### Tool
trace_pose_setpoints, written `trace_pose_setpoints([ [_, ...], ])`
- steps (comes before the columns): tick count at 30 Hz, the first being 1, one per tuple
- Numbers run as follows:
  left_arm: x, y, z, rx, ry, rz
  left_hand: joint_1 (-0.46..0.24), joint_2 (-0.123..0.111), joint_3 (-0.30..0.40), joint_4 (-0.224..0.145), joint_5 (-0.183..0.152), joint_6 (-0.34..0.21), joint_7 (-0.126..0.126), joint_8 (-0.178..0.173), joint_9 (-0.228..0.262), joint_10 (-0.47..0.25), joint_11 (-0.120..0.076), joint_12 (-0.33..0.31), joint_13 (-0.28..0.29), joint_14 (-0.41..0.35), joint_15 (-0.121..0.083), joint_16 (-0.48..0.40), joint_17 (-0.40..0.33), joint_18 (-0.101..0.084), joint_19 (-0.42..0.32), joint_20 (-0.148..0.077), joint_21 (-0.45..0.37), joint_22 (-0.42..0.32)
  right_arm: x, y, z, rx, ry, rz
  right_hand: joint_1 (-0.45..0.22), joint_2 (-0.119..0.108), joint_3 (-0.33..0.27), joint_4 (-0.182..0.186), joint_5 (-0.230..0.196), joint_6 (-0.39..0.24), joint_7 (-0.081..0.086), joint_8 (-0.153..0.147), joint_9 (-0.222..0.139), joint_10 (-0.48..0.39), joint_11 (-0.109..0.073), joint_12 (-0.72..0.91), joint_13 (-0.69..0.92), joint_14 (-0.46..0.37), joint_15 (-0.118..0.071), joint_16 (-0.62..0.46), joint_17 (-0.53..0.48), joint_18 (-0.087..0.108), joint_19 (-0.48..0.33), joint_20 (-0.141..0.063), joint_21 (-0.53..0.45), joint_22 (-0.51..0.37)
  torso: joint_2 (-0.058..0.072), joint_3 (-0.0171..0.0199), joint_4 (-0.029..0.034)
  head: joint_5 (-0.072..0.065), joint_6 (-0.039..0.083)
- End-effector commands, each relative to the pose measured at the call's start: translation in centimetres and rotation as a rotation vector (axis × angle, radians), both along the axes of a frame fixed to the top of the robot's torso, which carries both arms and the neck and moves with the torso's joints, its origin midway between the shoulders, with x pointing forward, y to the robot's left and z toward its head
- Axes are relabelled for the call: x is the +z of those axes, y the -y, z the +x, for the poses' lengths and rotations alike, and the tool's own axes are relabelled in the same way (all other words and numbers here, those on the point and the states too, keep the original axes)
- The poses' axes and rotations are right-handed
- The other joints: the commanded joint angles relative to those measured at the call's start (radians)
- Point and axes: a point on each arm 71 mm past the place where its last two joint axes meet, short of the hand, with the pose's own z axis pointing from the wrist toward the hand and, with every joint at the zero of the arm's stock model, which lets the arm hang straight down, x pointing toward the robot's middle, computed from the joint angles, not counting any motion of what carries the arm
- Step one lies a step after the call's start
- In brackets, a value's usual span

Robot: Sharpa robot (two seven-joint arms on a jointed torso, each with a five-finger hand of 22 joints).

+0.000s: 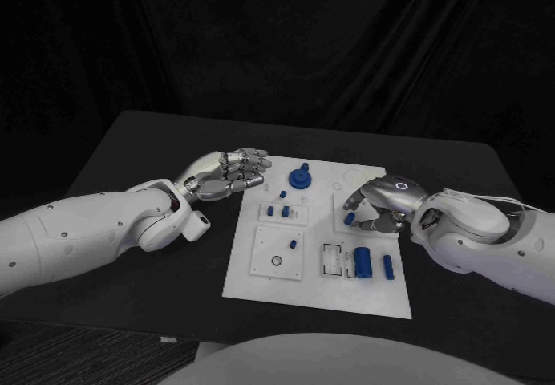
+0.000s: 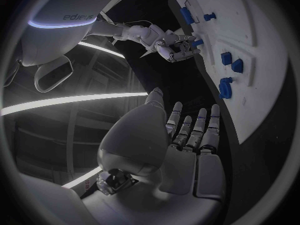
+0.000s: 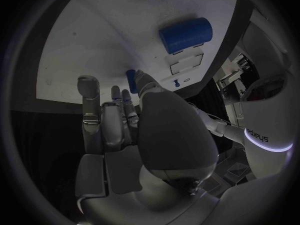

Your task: Assemble the parts on the task board

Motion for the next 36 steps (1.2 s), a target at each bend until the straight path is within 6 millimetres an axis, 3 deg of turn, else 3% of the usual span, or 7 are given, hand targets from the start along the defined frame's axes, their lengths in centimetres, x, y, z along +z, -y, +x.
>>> trace_pose_setpoints([
  [1,0.0,0.2,-0.1,-0.013,-0.005,-0.015,0.007,0.006,-0.007,0.0,0.005,-0.004,-0.004,-0.006,-0.001,0.002,0.006,0.005,-0.002,0.009,0.001,0.006,0.001,-0.012,0.005,0.002,0.005,-0.001,-0.1,-0.3,-0.1,0.016,0.011,0.012,-0.006,0.01,0.005,-0.008,-0.011,0.013,0.006,-0.006,-0.004,0.046,-0.008,-0.001,-0.003,0.006,-0.005,0.003,0.001,-0.012,0.009,-0.004,0.007,0.074,0.0,-0.0004,-0.0003,0.002,0.0],
  [11,-0.1,0.3,-0.1,-0.015,-0.009,-0.014,0.009,0.007,-0.006,-0.001,0.006,-0.004,-0.004,-0.006,-0.001,0.002,0.008,0.004,-0.002,0.011,0.002,0.008,0.001,-0.012,0.006,0.002,0.005,-0.001,-0.5,-0.6,-0.1,0.025,0.006,0.017,-0.007,0.013,0.038,-0.007,-0.012,0.066,0.013,0.0,-0.008,0.133,-0.016,-0.034,-0.026,0.015,-0.014,0.009,0.009,-0.018,0.022,-0.014,0.04,0.08,-0.001,0.0001,0.001,0.0,0.0],
  [22,-0.2,0.3,-0.1,-0.016,-0.012,-0.014,0.009,0.007,-0.006,-0.001,0.006,-0.004,-0.004,-0.006,-0.001,0.002,0.008,0.004,-0.002,0.011,0.002,0.008,0.001,-0.012,0.006,0.002,0.005,-0.001,-0.2,-0.5,-0.2,0.028,0.033,0.045,0.049,0.034,0.112,-0.038,-0.016,0.162,-0.018,0.028,0.009,0.23,-0.045,-0.071,-0.051,0.028,-0.039,0.017,0.02,-0.025,0.041,-0.034,0.105,0.092,-0.001,-0.0006,0.0008,0.004,0.0],
  [29,-0.3,0.2,-0.1,-0.014,-0.012,-0.014,0.009,0.007,-0.006,-0.001,0.006,-0.004,-0.004,-0.006,-0.001,0.002,0.008,0.004,-0.002,0.011,0.002,0.008,0.001,-0.012,0.006,0.002,0.005,-0.001,0.6,-0.2,-0.7,0.021,0.072,0.087,0.066,0.036,0.139,-0.062,0.001,0.186,-0.022,0.032,0.018,0.262,-0.051,-0.089,-0.058,0.032,-0.044,0.016,0.021,-0.028,0.045,-0.041,0.126,0.096,-0.001,-0.0004,0.0004,0.017,0.0],
  [36,-0.3,0.2,-0.1,-0.011,-0.011,-0.013,0.01,0.008,-0.006,-0.002,0.006,-0.005,-0.004,-0.007,-0.002,0.002,0.009,0.004,-0.002,0.012,0.003,0.009,0.001,-0.013,0.006,0.002,0.005,-0.002,2.5,0.1,-0.6,0.011,0.117,0.126,0.048,0.029,0.14,-0.06,0.009,0.202,-0.029,0.035,0.025,0.284,-0.057,-0.098,-0.06,0.038,-0.049,0.022,0.03,-0.03,0.051,-0.044,0.149,0.099,-0.001,-0.0002,-0.0007,0.021,0.0],
])
